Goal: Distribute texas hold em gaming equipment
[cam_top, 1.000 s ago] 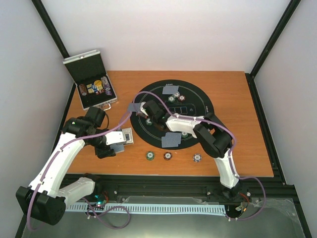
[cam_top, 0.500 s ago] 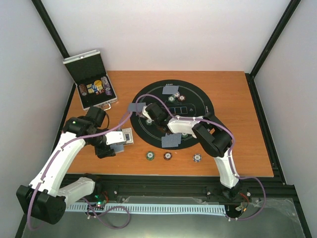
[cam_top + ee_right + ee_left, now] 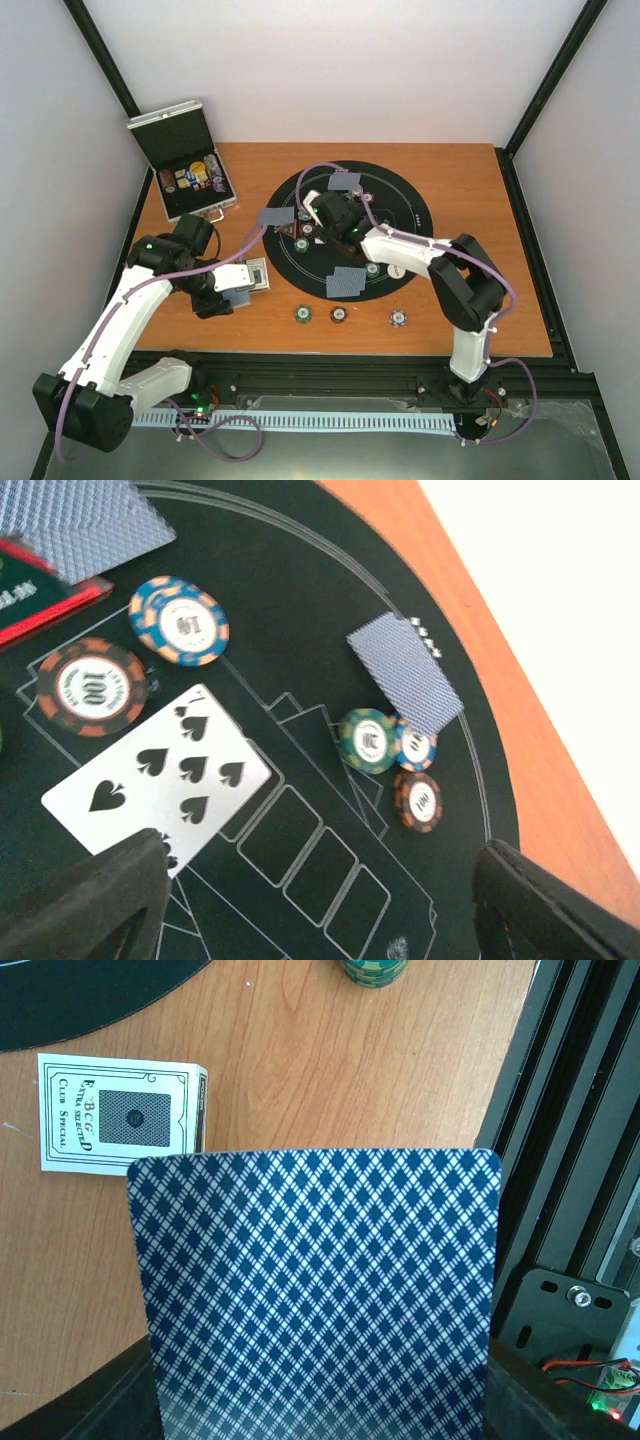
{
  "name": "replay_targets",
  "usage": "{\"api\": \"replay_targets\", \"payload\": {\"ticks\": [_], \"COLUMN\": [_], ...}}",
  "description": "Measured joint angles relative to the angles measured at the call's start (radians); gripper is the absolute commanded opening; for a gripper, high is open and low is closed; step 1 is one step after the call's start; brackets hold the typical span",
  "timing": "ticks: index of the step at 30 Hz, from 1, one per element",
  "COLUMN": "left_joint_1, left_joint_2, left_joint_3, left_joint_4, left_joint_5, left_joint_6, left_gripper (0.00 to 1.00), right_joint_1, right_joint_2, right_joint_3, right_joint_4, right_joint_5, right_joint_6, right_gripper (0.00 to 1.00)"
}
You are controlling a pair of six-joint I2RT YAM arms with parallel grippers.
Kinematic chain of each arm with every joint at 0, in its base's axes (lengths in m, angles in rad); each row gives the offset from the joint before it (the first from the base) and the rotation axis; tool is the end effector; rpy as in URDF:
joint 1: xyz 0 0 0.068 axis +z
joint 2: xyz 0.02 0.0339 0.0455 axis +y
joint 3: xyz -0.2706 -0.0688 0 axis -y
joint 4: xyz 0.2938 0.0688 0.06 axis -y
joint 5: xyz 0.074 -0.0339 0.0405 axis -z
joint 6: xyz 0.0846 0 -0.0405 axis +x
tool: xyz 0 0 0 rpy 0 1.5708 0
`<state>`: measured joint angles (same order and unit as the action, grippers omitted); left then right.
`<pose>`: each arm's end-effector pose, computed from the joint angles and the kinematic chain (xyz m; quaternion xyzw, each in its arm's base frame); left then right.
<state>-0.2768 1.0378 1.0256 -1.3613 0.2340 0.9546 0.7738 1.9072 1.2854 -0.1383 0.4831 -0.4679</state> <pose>0.1944 -0.0756 0.2497 0.5802 0.8002 -0.0770 0.1309 0.3787 0.3150 0.1440 -0.4423 0.7806 -0.1589 0.4119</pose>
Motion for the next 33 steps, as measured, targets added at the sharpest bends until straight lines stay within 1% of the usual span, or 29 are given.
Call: {"api": "replay_targets", "payload": {"ticks": [1,2,5,8,11,16,19,21,22,23,25,27,28,33], "left_joint_1": [0.000,0.000,0.000,0.000,0.000,0.000,0.000,0.000,0.000,0.000,0.000,0.000,0.000,0.000], "left_joint_2": [0.000,-0.002,-0.008,-0.016,-0.022,-0.031,-0.033,-0.033,-0.033,-0.033,-0.033,-0.033,-0.033,-0.032], "left_joint_3": [0.000,0.000,0.000,0.000,0.000,0.000,0.000,0.000,0.000,0.000,0.000,0.001,0.001,0.001], "left_joint_4": [0.000,0.000,0.000,0.000,0.000,0.000,0.000,0.000,0.000,0.000,0.000,0.000,0.000,0.000], "left_joint_5": [0.000,-0.001,-0.002,-0.002,-0.002,-0.002,-0.002,-0.002,-0.002,-0.001,0.001,0.004,0.005,0.013], "left_joint_6": [0.000,0.000,0.000,0.000,0.000,0.000,0.000,0.000,0.000,0.000,0.000,0.000,0.000,0.000], "left_gripper": [0.01,0.01,0.01,0.01,0.01,0.01,0.01,0.01,0.01,0.01,0.01,0.01,0.01,0.01], "right_joint_1": [-0.005,-0.008,-0.018,-0.035,-0.110,-0.311,-0.342,-0.348,-0.354,-0.356,-0.356,-0.332,-0.307,-0.109], "right_joint_2": [-0.024,-0.046,-0.105,-0.136,-0.167,-0.253,-0.314,-0.355,-0.376,-0.379,-0.365,-0.356,-0.356,-0.383], "right_joint_3": [-0.006,-0.013,-0.028,-0.028,-0.028,-0.055,-0.082,-0.127,-0.165,-0.175,-0.177,-0.178,-0.178,-0.216], "right_joint_4": [0.000,-0.001,-0.002,-0.013,-0.048,-0.052,-0.037,0.027,0.079,0.093,0.108,0.103,0.096,0.098], "right_joint_5": [-0.003,-0.007,-0.007,-0.030,-0.160,-0.432,-0.564,-0.691,-0.797,-0.832,-0.949,-0.998,-1.007,-1.035], "right_joint_6": [0.022,0.038,0.097,0.202,0.370,0.679,0.818,0.909,0.980,1.005,1.081,1.122,1.137,1.218], "right_gripper": [0.98,1.00,1.00,1.00,1.00,1.00,1.00,1.00,1.00,1.00,1.00,1.00,1.00,1.00]}}
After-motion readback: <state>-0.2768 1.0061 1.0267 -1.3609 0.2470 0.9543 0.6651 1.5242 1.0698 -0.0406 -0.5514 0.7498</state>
